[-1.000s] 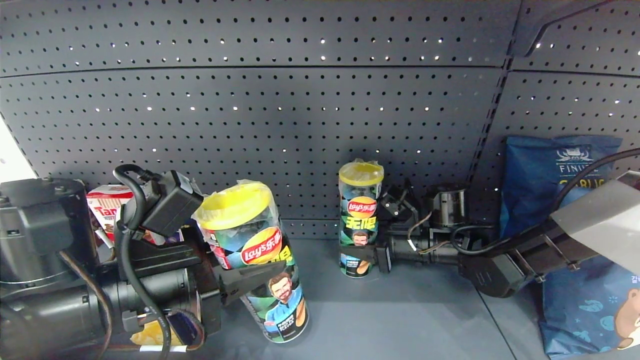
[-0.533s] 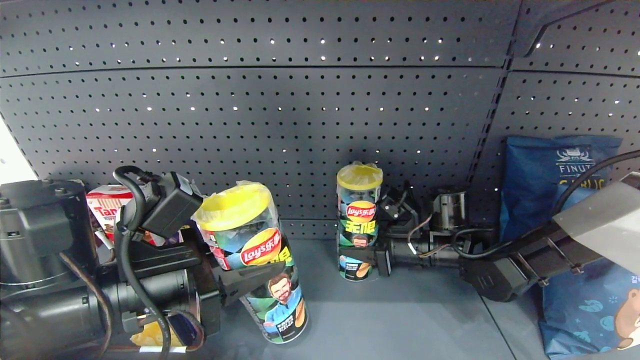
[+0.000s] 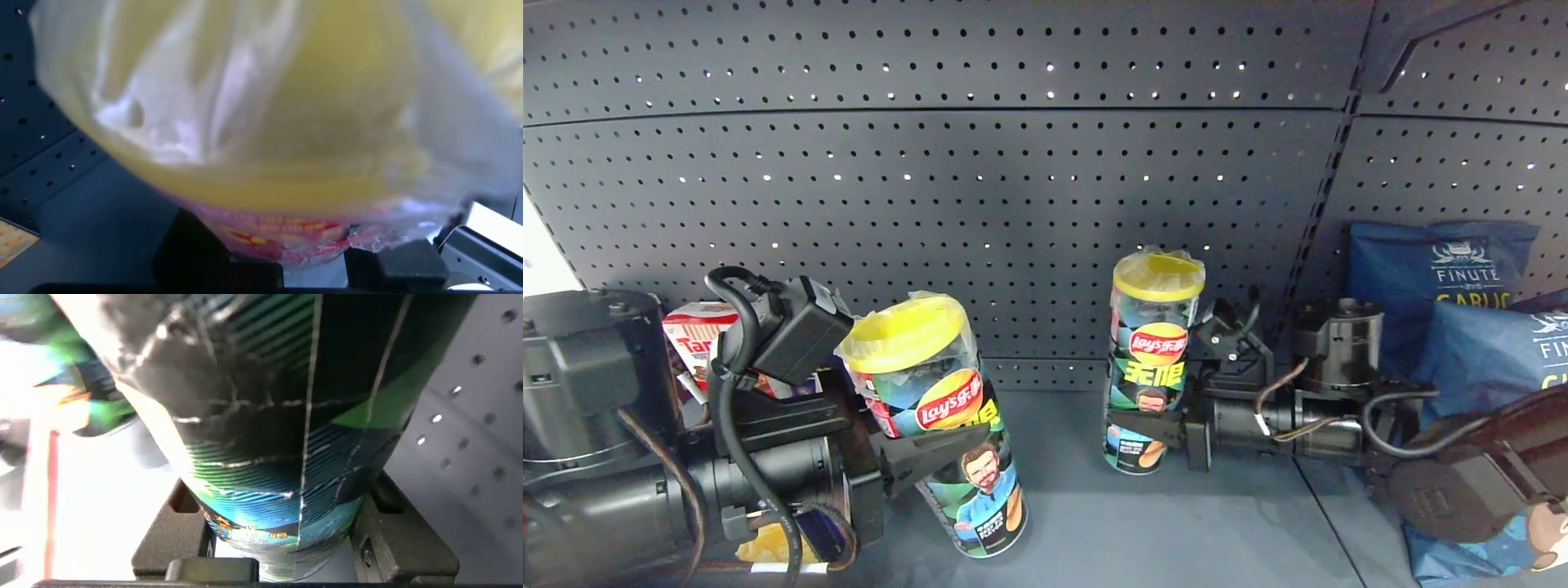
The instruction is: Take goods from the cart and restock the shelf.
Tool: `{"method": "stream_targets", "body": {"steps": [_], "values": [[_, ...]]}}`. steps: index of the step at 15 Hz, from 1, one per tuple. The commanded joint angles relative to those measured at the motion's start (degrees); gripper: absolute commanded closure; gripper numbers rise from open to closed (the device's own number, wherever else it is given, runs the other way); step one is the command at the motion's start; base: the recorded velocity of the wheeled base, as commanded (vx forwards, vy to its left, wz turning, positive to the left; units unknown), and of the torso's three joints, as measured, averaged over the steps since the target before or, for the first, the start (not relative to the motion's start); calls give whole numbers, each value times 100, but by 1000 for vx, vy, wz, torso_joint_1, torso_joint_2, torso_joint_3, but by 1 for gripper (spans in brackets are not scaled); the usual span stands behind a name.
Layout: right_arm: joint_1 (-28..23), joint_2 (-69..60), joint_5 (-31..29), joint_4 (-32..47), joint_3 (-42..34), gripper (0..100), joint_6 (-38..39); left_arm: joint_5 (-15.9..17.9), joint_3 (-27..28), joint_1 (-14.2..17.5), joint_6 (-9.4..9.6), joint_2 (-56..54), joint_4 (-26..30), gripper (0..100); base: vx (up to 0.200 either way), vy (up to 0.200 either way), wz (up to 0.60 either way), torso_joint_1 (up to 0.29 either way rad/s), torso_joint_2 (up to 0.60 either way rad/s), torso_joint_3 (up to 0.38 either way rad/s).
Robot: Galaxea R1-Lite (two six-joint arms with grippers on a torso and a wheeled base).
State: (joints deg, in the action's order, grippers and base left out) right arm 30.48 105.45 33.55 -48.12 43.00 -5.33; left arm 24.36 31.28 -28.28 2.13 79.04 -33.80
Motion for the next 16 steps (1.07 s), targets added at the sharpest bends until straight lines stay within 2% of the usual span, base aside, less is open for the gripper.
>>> {"method": "stream_targets", "body": {"steps": [1,10,16], "values": [[134,-745,-24,-128,-670,100,58,-10,-8,-2,6,-3,-3,100,0,0,0,0,0,0],[565,-921,-41,-1560,-2296,100,225,-19,-8,-2,-2,23,32,100,0,0,0,0,0,0],[705,-798,-33,-1631,-2419,100,234,-10,1,-11,6,182,-3,100,0,0,0,0,0,0]]}}
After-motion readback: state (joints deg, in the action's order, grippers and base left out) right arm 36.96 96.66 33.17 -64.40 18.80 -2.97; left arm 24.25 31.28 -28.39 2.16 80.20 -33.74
